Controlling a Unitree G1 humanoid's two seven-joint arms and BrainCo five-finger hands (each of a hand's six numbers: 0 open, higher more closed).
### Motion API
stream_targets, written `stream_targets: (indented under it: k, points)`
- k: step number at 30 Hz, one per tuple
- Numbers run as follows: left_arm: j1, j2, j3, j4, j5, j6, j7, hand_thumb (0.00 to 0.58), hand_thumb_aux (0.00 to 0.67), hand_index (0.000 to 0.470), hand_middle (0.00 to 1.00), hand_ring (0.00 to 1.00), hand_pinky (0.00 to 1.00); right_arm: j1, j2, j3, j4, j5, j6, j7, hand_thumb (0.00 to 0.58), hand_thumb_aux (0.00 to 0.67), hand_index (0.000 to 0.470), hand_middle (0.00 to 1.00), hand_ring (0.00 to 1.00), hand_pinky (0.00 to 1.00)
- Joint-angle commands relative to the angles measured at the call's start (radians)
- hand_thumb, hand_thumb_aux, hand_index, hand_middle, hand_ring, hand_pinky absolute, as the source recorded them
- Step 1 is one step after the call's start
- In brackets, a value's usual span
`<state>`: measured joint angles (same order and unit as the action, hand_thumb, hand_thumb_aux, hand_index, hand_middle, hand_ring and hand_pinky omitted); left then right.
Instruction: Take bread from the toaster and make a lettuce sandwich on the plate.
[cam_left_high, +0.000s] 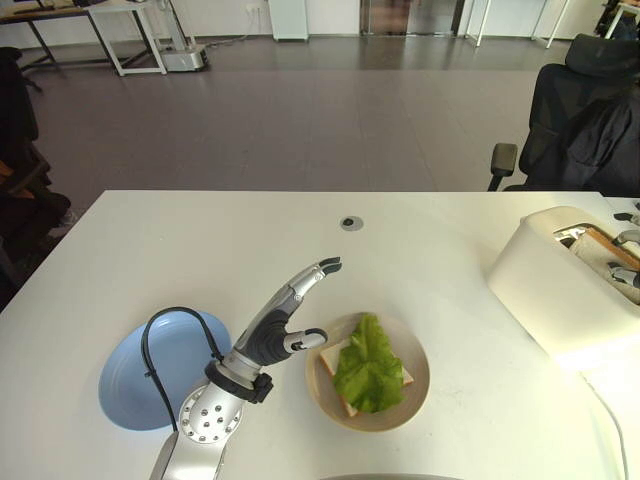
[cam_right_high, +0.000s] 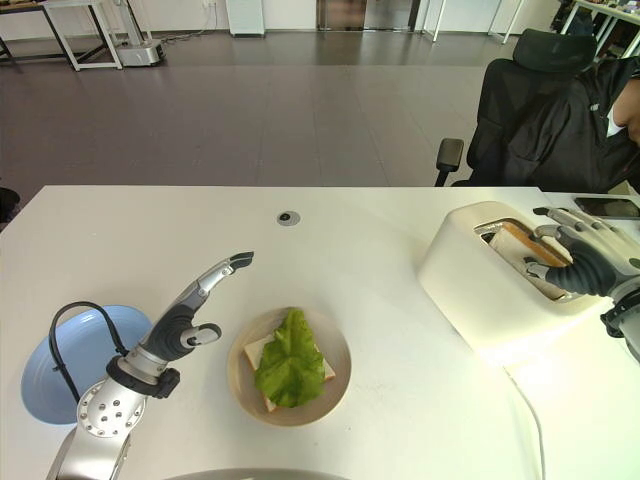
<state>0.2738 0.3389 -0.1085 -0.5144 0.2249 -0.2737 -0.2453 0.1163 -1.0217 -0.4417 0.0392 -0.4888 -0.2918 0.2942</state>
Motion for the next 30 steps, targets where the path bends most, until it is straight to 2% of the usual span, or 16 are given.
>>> stream_targets:
  k: [1, 2, 10, 17, 23, 30]
  points:
    - [0.013, 0.014, 0.007, 0.005, 0.013, -0.006, -0.007, 0.0, 0.0, 0.0, 0.0, 0.0, 0.0, -0.01, 0.017, 0.045, 0.001, 0.025, 0.009, 0.021, 0.572, 0.591, 0.415, 0.0, 0.0, 0.0]
    - [0.011, 0.015, 0.008, 0.007, 0.015, -0.007, -0.007, 0.0, 0.0, 0.0, 0.0, 0.0, 0.0, -0.01, 0.021, 0.053, -0.005, 0.038, 0.01, 0.026, 0.58, 0.67, 0.47, 0.0, 0.0, 0.0]
    - [0.006, 0.01, 0.018, 0.015, 0.034, -0.012, -0.001, 0.0, 0.0, 0.0, 0.0, 0.0, 0.0, -0.045, 0.033, 0.091, 0.037, 0.162, 0.032, 0.082, 0.58, 0.67, 0.47, 0.0, 0.0, 0.0]
    - [0.018, 0.009, 0.052, 0.019, 0.053, -0.027, 0.023, 0.0, 0.0, 0.0, 0.0, 0.0, 0.0, -0.186, 0.007, 0.025, 0.069, 0.291, 0.092, 0.09, 0.58, 0.67, 0.47, 0.0, 0.0, 0.0]
    - [0.022, 0.008, 0.077, 0.026, 0.054, -0.042, 0.04, 0.0, 0.0, 0.0, 0.0, 0.0, 0.0, -0.245, -0.067, -0.046, 0.093, 0.36, 0.099, 0.14, 0.58, 0.67, 0.47, 0.0, 0.0, 0.0]
    - [0.028, 0.002, 0.095, 0.021, 0.07, -0.05, 0.057, 0.0, 0.0, 0.0, 0.0, 0.0, 0.0, -0.318, -0.05, -0.042, -0.091, 0.614, 0.183, 0.308, 0.58, 0.67, 0.47, 0.0, 0.0, 0.0]
